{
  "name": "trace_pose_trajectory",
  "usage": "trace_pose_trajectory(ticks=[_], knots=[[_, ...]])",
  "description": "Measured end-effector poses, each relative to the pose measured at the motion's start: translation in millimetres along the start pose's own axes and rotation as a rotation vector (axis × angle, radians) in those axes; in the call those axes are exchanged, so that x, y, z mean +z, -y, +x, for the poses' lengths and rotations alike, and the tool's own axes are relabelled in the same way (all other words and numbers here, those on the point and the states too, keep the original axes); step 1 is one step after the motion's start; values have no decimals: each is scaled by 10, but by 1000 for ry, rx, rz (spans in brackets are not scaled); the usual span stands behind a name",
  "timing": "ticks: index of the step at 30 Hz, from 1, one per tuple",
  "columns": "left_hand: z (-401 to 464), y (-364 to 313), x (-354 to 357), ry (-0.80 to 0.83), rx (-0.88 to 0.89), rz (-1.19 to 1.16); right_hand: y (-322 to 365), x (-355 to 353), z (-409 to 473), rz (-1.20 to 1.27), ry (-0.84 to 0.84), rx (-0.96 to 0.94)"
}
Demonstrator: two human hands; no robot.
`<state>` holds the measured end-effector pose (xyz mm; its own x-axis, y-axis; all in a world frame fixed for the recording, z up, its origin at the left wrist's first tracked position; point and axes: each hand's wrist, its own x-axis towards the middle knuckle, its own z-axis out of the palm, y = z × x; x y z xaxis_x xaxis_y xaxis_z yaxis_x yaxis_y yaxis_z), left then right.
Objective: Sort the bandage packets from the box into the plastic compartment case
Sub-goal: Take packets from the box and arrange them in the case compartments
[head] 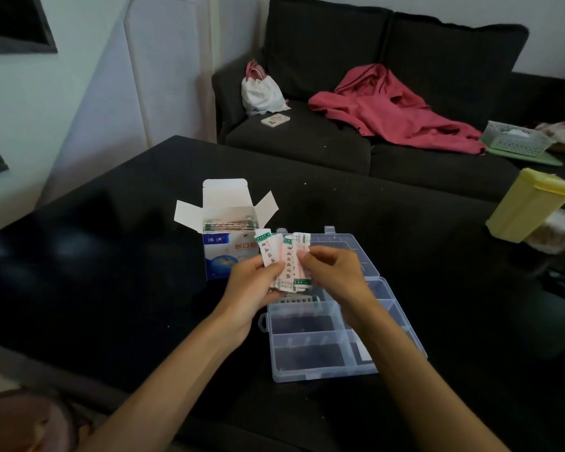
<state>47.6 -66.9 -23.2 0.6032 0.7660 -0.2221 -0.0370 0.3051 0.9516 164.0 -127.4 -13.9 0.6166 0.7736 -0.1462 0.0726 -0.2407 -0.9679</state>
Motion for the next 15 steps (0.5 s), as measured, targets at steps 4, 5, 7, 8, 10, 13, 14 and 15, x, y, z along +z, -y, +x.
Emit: trace_pose_trajectory(ticks=[4, 5, 7, 8, 10, 13, 14, 15], knots=[[26, 10, -15, -63, 47, 25, 2, -9, 0, 114, 10, 37], [29, 13, -21, -77, 59, 17, 7, 1, -7, 88, 37, 33], [22, 11, -37, -82, 63, 10, 16, 26, -19, 25, 72, 11], [21, 6, -44, -65, 48, 3, 19, 34, -20, 24, 74, 0], [13, -12, -54, -1, -5, -55, 16, 35, -22, 77, 65, -11], [14, -42, -64, 72, -60, -121, -2, 16, -25, 116, 25, -10], [19, -49, -61, 73, -57, -112, -14, 13, -22, 100, 15, -16], [23, -51, -54, 60, -41, -89, -18, 12, -20, 84, 10, -22]])
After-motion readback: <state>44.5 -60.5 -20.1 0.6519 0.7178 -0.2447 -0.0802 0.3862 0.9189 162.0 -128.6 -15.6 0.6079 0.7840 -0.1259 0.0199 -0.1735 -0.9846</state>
